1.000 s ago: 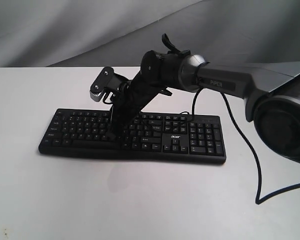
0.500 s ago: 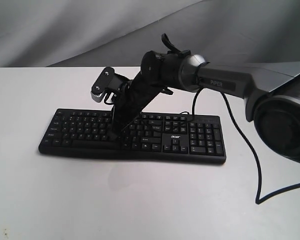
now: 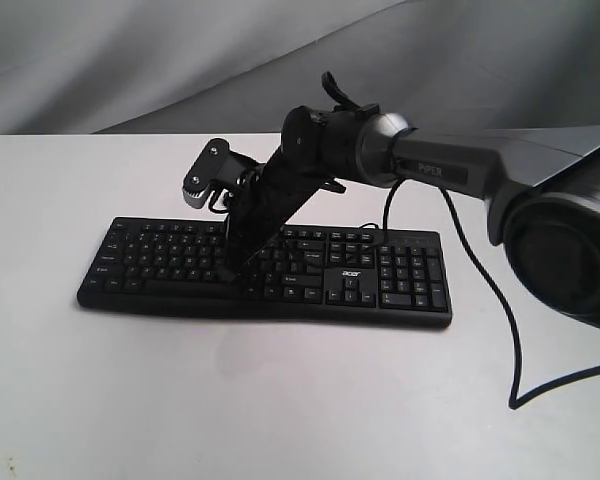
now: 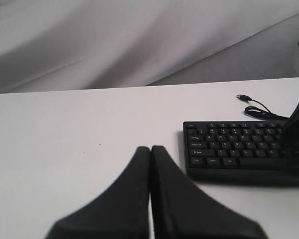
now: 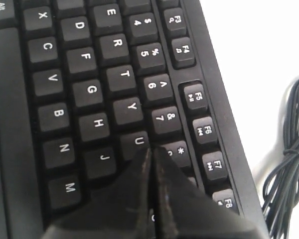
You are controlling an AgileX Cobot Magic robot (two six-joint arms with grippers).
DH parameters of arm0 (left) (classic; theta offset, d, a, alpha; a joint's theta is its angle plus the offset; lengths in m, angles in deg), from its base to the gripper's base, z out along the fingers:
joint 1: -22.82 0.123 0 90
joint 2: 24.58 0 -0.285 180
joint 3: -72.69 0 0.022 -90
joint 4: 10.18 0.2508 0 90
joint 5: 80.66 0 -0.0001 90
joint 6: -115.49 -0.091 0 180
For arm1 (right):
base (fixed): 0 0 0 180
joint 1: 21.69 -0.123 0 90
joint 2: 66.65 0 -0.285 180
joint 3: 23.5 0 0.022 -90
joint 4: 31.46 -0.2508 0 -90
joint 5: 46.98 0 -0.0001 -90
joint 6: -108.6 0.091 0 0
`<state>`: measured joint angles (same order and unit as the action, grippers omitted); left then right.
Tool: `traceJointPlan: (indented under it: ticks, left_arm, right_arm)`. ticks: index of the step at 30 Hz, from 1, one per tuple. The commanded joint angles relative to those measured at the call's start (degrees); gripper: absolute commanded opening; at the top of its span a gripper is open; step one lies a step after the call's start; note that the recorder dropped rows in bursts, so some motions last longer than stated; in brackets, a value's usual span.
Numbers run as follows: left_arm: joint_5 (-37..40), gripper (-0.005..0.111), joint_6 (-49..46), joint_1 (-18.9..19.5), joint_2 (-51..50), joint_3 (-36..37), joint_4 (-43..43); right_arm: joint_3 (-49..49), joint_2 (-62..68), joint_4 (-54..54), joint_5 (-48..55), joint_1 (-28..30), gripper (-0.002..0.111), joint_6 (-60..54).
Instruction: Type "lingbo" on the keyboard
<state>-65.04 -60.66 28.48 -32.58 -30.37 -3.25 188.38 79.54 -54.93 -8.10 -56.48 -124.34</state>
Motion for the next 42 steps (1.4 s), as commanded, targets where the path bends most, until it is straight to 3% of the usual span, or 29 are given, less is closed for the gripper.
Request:
traceJointPlan:
  ticks: [1, 18, 42]
  left_arm:
    - [-0.41, 0.001, 0.12, 0.06, 0.21, 0.28, -0.21]
    - [-0.41, 0.001, 0.12, 0.06, 0.21, 0.28, -0.21]
    - [-0.41, 0.001, 0.12, 0.06, 0.21, 0.28, -0.21]
  right_arm:
    - [0.39, -1.52, 0.39, 0.37, 0.06, 0.0, 0.06]
    - [0.29, -2.0, -2.62, 4.07, -3.47, 0.0, -2.05]
    - [0.29, -0.89, -2.62, 1.37, -3.58, 0.0, -2.65]
